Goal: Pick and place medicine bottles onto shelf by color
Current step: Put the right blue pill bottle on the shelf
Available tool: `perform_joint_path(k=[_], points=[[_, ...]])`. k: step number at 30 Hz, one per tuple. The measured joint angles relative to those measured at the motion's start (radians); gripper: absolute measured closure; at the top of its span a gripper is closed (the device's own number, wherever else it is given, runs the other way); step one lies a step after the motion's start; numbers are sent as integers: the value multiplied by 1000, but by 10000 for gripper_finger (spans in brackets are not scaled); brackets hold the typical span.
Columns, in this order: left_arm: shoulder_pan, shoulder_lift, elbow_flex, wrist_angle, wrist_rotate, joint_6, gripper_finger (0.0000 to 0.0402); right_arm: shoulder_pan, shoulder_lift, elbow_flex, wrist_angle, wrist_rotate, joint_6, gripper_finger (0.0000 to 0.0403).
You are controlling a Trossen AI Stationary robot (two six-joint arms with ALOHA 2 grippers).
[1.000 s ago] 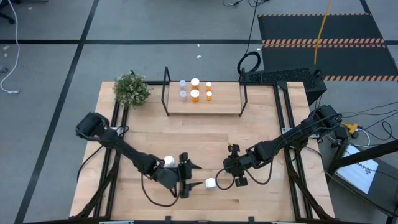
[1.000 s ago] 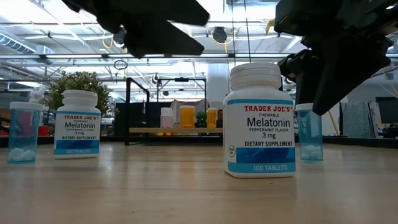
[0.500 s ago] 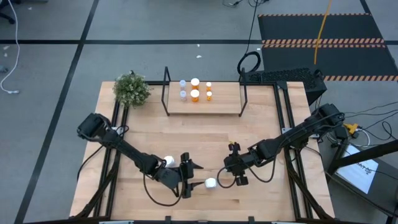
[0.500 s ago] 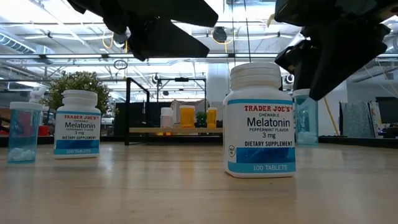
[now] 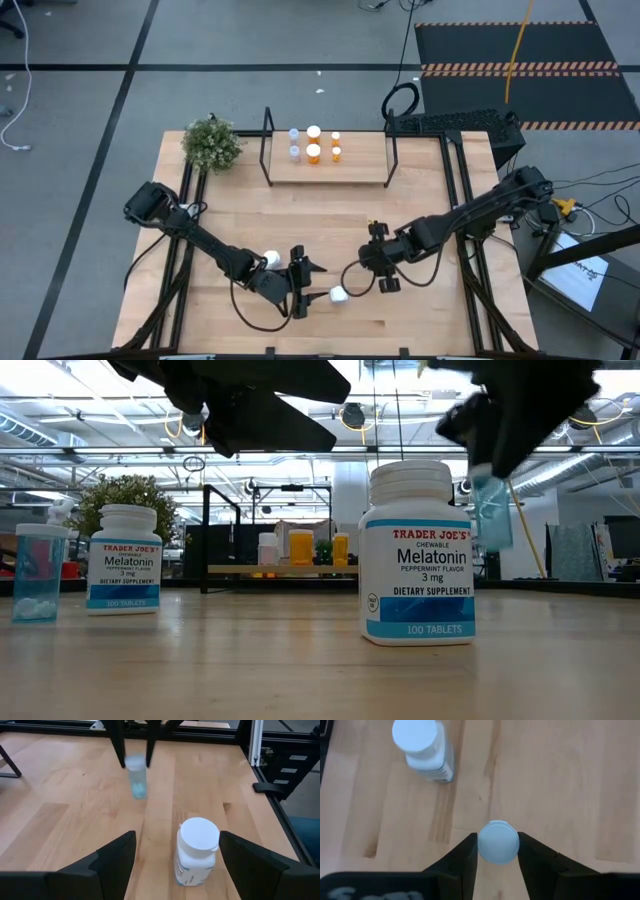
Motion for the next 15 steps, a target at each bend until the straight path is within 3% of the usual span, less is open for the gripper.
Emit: perform_joint_path(k=[15], points=[[0,0,0,-6,0,0,119,-140,0,262,-279,5,-198,282]])
